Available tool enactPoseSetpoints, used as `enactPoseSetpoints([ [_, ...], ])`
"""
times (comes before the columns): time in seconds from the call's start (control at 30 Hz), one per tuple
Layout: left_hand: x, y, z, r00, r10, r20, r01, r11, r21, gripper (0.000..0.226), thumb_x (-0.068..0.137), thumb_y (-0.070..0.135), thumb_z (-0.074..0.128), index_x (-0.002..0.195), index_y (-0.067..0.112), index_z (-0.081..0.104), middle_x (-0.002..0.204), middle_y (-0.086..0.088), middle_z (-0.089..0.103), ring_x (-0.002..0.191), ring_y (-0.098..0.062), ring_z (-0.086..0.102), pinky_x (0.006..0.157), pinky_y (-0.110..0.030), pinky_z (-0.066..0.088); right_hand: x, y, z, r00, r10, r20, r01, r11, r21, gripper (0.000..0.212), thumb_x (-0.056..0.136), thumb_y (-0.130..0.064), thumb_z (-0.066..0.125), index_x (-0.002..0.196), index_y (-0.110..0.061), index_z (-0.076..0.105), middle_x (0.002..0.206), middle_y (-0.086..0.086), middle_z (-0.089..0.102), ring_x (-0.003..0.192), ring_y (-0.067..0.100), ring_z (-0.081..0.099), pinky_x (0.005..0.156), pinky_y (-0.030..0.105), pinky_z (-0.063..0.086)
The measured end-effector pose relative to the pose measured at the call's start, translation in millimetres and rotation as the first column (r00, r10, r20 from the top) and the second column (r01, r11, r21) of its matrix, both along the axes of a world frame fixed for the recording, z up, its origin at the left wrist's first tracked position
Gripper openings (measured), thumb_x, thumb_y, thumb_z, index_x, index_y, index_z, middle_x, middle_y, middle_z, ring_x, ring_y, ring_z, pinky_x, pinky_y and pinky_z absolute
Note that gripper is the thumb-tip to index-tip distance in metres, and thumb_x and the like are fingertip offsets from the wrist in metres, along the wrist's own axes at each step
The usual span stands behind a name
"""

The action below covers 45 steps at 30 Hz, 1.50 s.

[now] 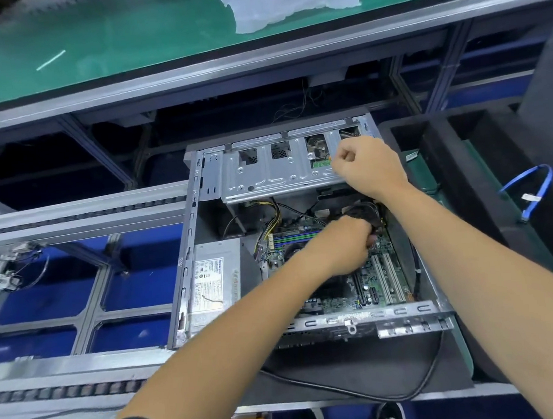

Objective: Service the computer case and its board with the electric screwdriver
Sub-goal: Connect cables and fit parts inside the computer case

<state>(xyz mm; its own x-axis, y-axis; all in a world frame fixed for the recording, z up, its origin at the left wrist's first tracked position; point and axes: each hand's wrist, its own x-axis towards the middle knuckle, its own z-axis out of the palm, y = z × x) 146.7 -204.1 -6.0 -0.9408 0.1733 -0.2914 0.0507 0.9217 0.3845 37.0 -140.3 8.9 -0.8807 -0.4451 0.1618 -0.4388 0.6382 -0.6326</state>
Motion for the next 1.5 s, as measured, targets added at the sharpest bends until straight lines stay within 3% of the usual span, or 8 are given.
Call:
enactPoseSetpoints([
  [0.17,-4,0,-9,0.99,-0.129,0.054,0.137,0.971,-0.198,0.026,0.088,0.004,0.048,0.112,0.001,0.056,0.113,-0.02,0.057,0.102,-0.035,0.057,0.077,-0.038,0.044,0,1,-2,1.0,-0.003,0.0,0.003,1.0,-0.001,0.017,0.09,-0.023,0.056,0.077,-0.015,0.064,0.072,-0.003,0.064,0.076,0.025,0.061,0.058,0.022,0.037],
  [0.37,-4,-24,0,0.872,-0.207,0.443,0.375,0.866,-0.332,0.053,0.1,0.038,0.037,0.148,0.014,0.029,0.157,-0.011,0.018,0.135,-0.03,0.033,0.109,-0.044,0.028,0,1,0,1.0,-0.006,0.001,0.006,1.0,0.012,0.017,0.091,-0.024,0.056,0.081,-0.015,0.066,0.079,0.0,0.068,0.078,0.026,0.062,0.059,0.025,0.04],
  [0.5,-5,-63,30,0.93,-0.119,0.347,0.125,0.992,0.005,0.033,0.095,0.038,0.049,0.101,0.012,0.069,0.104,-0.002,0.068,0.085,-0.018,0.061,0.079,-0.032,0.047,1,1,1,1.0,-0.007,-0.004,0.007,1.0,0.017,0.017,0.091,-0.023,0.055,0.082,-0.014,0.067,0.08,0.002,0.068,0.079,0.027,0.062,0.064,0.031,0.044],
  [0.6,-11,-89,27,0.965,0.217,0.148,-0.207,0.975,-0.077,0.031,0.092,0.024,0.051,0.068,0.005,0.056,0.073,-0.008,0.058,0.061,-0.022,0.048,0.055,-0.029,0.037,1,1,2,1.0,-0.003,-0.005,0.003,1.0,0.031,0.018,0.091,-0.022,0.054,0.083,-0.013,0.067,0.08,0.003,0.069,0.079,0.028,0.063,0.068,0.034,0.049],
  [0.77,-8,-96,3,0.864,0.46,0.205,-0.295,0.793,-0.534,0.023,0.083,0.006,0.05,0.104,0.008,0.058,0.097,-0.007,0.059,0.086,-0.028,0.056,0.07,-0.036,0.044,0,0,1,1.0,-0.003,0.001,0.003,0.999,0.034,0.017,0.091,-0.022,0.054,0.083,-0.013,0.067,0.079,0.002,0.068,0.079,0.027,0.063,0.063,0.03,0.043],
  [0.97,-14,-103,-21,0.828,0.473,0.302,-0.291,0.822,-0.49,0.023,0.087,0.01,0.051,0.108,0.004,0.058,0.103,-0.011,0.06,0.095,-0.028,0.06,0.08,-0.036,0.049,0,0,1,1.0,0.003,0.008,-0.003,1.0,0.025,0.016,0.09,-0.022,0.055,0.081,-0.015,0.066,0.075,-0.004,0.064,0.077,0.025,0.062,0.058,0.025,0.039],
  [1.23,-17,-107,-12,0.867,0.426,0.258,-0.267,0.835,-0.481,0.019,0.081,0.001,0.045,0.065,0.01,0.048,0.068,-0.005,0.049,0.068,-0.024,0.05,0.068,-0.035,0.046,0,0,1,1.0,0.003,0.01,-0.004,0.999,0.037,0.015,0.088,-0.021,0.056,0.079,-0.016,0.066,0.077,-0.003,0.067,0.078,0.025,0.063,0.064,0.028,0.044],
  [1.5,-11,-104,-12,0.939,0.281,0.2,-0.16,0.869,-0.468,0.01,0.092,0.009,0.049,0.097,0.007,0.057,0.091,-0.008,0.054,0.082,-0.029,0.056,0.073,-0.037,0.05,-1,-1,0,1.0,0.003,0.008,-0.003,0.999,0.044,0.015,0.088,-0.021,0.055,0.081,-0.016,0.067,0.078,-0.002,0.068,0.079,0.025,0.063,0.06,0.026,0.041],
])
